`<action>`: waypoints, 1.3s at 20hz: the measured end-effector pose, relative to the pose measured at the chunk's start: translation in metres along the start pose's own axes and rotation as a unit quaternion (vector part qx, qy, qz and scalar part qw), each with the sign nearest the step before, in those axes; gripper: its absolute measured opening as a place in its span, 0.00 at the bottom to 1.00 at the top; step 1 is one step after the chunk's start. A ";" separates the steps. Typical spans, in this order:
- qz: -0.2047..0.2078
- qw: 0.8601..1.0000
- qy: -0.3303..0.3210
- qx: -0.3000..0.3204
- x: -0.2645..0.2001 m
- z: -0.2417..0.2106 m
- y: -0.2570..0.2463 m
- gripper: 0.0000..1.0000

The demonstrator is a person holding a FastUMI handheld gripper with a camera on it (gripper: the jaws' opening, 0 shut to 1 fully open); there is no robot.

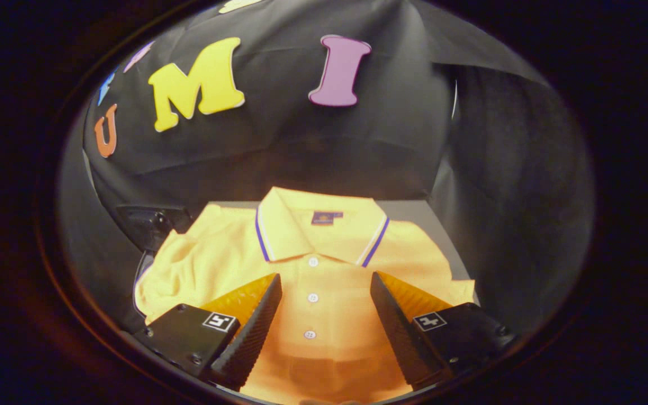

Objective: Put the clothes into the washing machine and then close the washing machine lid.

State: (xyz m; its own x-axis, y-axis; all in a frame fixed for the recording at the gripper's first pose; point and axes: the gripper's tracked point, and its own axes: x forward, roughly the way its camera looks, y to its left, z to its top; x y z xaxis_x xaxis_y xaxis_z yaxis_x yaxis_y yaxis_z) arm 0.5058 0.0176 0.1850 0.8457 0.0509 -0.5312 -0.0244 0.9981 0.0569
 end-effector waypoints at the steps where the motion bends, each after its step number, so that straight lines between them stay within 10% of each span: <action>1: 0.000 1.000 0.002 -0.007 0.000 -0.001 0.000 0.98; 9: 0.008 1.000 0.002 -0.020 0.004 0.000 0.005 0.84; 18: -0.012 0.999 -0.019 -0.039 0.000 -0.003 0.012 0.12; 26: 0.046 0.997 -0.052 0.038 -0.053 -0.002 0.051 0.06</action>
State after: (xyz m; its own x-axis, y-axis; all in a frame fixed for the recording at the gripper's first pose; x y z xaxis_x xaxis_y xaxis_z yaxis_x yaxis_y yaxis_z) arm 0.4585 0.0659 0.2144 0.8927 0.1332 -0.4305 -0.0660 0.9836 0.1677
